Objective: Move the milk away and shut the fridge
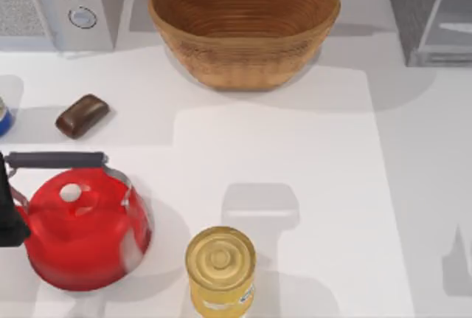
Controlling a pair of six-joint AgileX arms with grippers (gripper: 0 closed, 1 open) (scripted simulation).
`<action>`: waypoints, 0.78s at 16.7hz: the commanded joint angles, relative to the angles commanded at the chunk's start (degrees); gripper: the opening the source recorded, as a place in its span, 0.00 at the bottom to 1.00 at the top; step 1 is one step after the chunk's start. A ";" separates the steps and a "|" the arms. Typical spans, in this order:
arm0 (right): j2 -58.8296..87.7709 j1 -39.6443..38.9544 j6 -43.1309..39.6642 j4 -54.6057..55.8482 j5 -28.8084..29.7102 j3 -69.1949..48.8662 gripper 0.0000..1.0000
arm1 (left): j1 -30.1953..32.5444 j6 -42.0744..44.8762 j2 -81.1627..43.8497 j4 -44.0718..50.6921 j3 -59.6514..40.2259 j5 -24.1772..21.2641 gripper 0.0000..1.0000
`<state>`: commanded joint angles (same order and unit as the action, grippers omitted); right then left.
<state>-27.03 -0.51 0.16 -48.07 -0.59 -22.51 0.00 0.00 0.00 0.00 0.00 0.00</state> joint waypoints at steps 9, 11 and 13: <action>-17.98 0.60 -0.81 -34.24 0.58 -14.72 1.00 | 0.00 0.00 0.00 0.00 0.00 0.00 1.00; -19.00 0.64 -0.83 -36.04 0.63 -15.52 1.00 | 0.00 0.00 0.00 0.00 0.00 0.00 1.00; -19.08 0.64 -0.83 -36.17 0.63 -15.58 1.00 | 0.00 0.00 0.00 0.00 0.00 0.00 1.00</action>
<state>-46.11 0.13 -0.67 -84.23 0.04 -38.10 0.00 0.00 0.00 0.00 0.00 0.00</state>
